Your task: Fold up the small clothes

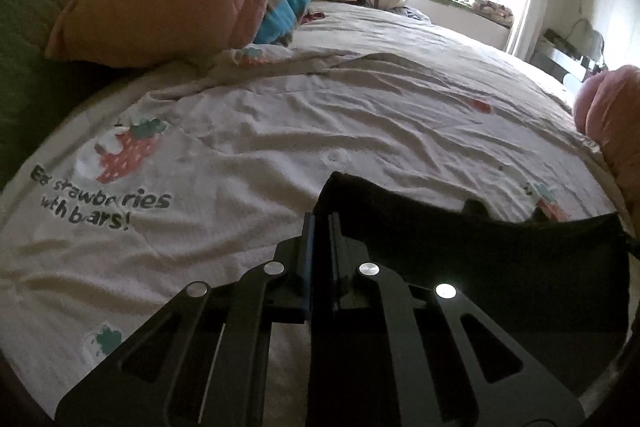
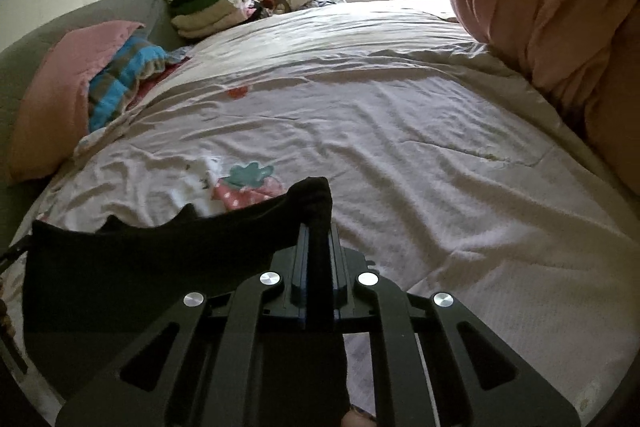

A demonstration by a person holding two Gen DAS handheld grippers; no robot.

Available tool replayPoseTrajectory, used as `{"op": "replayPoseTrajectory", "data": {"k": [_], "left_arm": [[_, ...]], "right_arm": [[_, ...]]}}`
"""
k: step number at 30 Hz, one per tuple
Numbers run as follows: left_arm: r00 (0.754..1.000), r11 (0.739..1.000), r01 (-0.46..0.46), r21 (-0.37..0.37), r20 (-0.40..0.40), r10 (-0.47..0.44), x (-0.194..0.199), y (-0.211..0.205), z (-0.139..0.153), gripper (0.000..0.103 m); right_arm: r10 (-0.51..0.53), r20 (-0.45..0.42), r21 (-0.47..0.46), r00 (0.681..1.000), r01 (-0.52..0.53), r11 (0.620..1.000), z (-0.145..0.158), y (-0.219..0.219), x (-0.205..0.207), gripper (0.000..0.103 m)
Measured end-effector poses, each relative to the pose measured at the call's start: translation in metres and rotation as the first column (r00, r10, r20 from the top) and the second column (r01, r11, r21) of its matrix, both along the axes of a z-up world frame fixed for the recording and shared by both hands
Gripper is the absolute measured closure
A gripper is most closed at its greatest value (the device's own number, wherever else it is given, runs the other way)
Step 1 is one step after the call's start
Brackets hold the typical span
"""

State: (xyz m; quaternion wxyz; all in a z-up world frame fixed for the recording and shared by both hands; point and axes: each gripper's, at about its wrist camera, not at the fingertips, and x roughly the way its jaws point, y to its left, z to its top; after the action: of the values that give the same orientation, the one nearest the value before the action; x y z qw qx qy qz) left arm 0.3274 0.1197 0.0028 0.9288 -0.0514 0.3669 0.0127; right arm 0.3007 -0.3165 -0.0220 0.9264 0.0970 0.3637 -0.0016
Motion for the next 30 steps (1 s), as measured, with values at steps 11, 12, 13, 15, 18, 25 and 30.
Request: {"op": "replayPoseTrajectory", "data": {"k": [11, 12, 13, 15, 18, 25, 30], "left_arm": [[0.994, 0.996, -0.024, 0.08, -0.103, 0.032, 0.007, 0.001, -0.042, 0.101], [0.994, 0.996, -0.025, 0.082, -0.107, 0.034, 0.006, 0.002, -0.042, 0.101], [0.993, 0.997, -0.03, 0.074, -0.113, 0.038, 0.005, 0.004, -0.043, 0.101], [0.992, 0.996, -0.037, 0.076, -0.119, 0.046, 0.004, 0.005, -0.043, 0.101], [0.992, 0.997, -0.04, 0.068, -0.121, 0.048, 0.001, 0.007, -0.041, 0.101], [0.993, 0.996, -0.04, 0.086, -0.105, 0.049, -0.014, 0.002, -0.029, 0.099], [0.995, 0.996, -0.033, 0.081, -0.087, 0.04, -0.03, -0.002, -0.016, 0.084]], "right_arm": [[-0.045, -0.069, -0.058, 0.997, 0.041, 0.997, -0.03, 0.007, 0.008, 0.095], [-0.048, -0.071, -0.063, 0.996, 0.043, 0.997, -0.03, 0.007, 0.007, 0.091], [-0.053, -0.074, -0.067, 0.996, 0.048, 0.997, -0.031, 0.007, 0.006, 0.089], [-0.057, -0.079, -0.064, 0.995, 0.052, 0.997, -0.031, 0.006, 0.003, 0.081], [-0.061, -0.077, -0.057, 0.995, 0.057, 0.997, -0.028, 0.004, -0.004, 0.064], [-0.044, -0.053, -0.034, 0.998, 0.042, 0.999, -0.012, 0.005, -0.033, 0.048], [0.027, -0.039, -0.059, 0.999, -0.029, 0.998, 0.0, 0.021, -0.059, 0.041]]}}
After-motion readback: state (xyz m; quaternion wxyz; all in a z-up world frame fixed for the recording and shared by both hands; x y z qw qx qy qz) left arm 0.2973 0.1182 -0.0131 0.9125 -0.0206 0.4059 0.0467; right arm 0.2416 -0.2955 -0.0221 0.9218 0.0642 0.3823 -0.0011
